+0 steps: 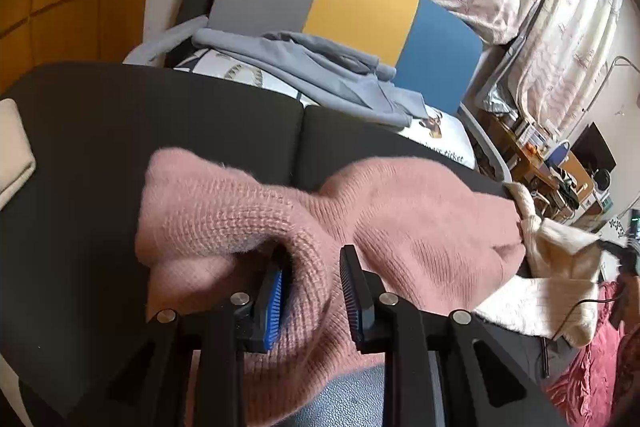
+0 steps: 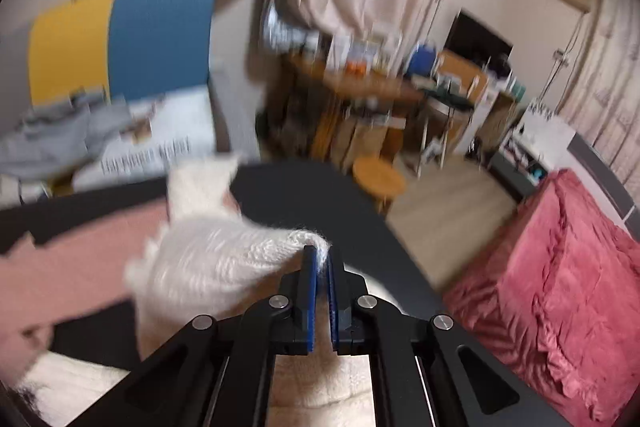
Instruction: Fold clothes
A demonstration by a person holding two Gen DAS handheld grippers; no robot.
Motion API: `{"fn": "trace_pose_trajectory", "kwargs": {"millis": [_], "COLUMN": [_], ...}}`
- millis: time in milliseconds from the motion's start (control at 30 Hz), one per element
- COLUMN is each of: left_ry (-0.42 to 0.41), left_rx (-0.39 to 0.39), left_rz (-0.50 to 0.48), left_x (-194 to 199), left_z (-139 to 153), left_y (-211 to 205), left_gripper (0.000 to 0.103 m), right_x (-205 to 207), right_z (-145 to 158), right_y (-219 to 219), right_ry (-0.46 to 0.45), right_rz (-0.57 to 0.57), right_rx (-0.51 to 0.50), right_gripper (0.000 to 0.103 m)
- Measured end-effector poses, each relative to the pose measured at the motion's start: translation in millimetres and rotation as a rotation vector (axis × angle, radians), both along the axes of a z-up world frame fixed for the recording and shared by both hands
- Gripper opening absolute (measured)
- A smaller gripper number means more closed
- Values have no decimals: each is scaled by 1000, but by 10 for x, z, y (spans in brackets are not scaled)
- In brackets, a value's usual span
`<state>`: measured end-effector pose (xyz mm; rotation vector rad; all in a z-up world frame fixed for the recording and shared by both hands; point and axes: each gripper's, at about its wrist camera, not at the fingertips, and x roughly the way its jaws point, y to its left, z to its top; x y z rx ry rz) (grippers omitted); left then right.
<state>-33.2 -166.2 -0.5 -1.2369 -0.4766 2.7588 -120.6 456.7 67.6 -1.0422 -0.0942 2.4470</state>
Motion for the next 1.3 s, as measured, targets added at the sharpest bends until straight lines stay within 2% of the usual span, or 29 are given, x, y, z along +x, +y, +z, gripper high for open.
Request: {"fn": "trace_pose_trajectory", "kwargs": {"millis": [67,100,133,167,233,267,300,333,400,567,767,867,900,933,1000,1067,1133,1300], "left_ry": [-23,-34,-43,-50,-55,-57,-61,-65,-73,-86,-106,-103,-103,-102,-102,-104,-104,-105], "left_rx": [-7,-7,-3,2,14,22,31,40,56,81,138,151,145,140,132,131,132,127], "left_rz": [-13,-18,-20,-21,-18,-13,-5,1,13,18,23,27,25,23,23,27,27,26], "left_x": [-1,-8,-12,-16,-23,-28,-37,-45,-49,52,134,137,132,127,113,95,87,72], "left_z": [-58,-92,-124,-153,-202,-228,-258,-284,-333,-423,-521,-539,-538,-538,-540,-545,-547,-548], "left_y": [52,67,75,77,69,60,51,44,34,-7,-107,-122,-118,-112,-102,-99,-102,-116], "left_gripper": [25,25,25,26,26,26,26,26,27,28,29,29,29,29,29,29,29,29], "right_x": [85,128,171,214,299,342,385,427,503,456,203,173,161,175,200,218,257,267], "right_z": [-51,-76,-101,-126,-177,-202,-228,-253,-322,-953,-1538,-1713,-1724,-1697,-1622,-1530,-1347,-554], "right_y": [-235,-353,-471,-589,-824,-942,-1059,-1177,-1434,-2148,-2326,-2199,-2117,-2051,-1944,-1787,-1594,-960], "right_ry": [-3,-4,-6,-7,-10,-11,-13,-14,-32,-251,-373,-353,-339,-312,-283,-272,-225,-55], "right_rz": [90,135,180,226,316,361,406,451,544,695,623,561,546,536,536,504,465,338], "right_rx": [2,3,5,6,8,9,10,11,14,17,-82,-199,-268,-287,-292,-308,-279,-173], "right_gripper": [12,21,35,42,68,78,100,103,103,103,103,100,89,60,13,13,13,13]}}
